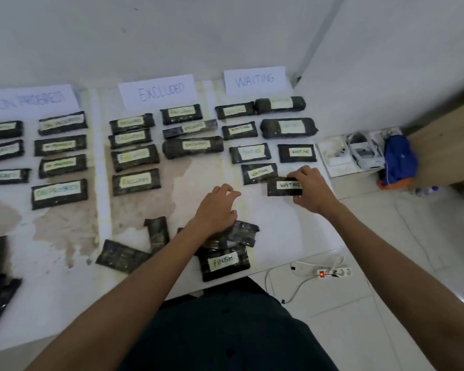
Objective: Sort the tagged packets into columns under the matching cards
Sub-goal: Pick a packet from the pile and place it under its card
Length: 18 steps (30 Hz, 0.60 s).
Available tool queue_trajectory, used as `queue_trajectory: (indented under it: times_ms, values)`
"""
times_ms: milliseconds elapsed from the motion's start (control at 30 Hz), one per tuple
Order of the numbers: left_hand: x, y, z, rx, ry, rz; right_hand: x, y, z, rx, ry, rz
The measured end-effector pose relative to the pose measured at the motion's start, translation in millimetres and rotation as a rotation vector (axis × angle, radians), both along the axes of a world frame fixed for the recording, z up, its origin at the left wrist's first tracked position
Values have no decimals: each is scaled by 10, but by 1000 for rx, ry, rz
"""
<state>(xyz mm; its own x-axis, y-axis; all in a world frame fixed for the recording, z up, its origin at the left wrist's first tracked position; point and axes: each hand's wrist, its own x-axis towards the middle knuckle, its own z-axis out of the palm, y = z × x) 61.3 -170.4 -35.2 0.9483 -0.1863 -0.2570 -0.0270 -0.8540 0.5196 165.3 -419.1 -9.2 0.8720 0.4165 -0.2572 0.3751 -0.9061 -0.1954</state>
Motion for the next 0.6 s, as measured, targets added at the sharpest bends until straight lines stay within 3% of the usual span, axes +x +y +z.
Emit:
queue_trajectory:
  times_ms: [400,600]
  values:
    - [622,-522,-220,77,-30,-54,761,-473,-415,-27,54,-5]
    - [414,-355,-104,17,-74,5,565,-305,-287,-135,-5,59]
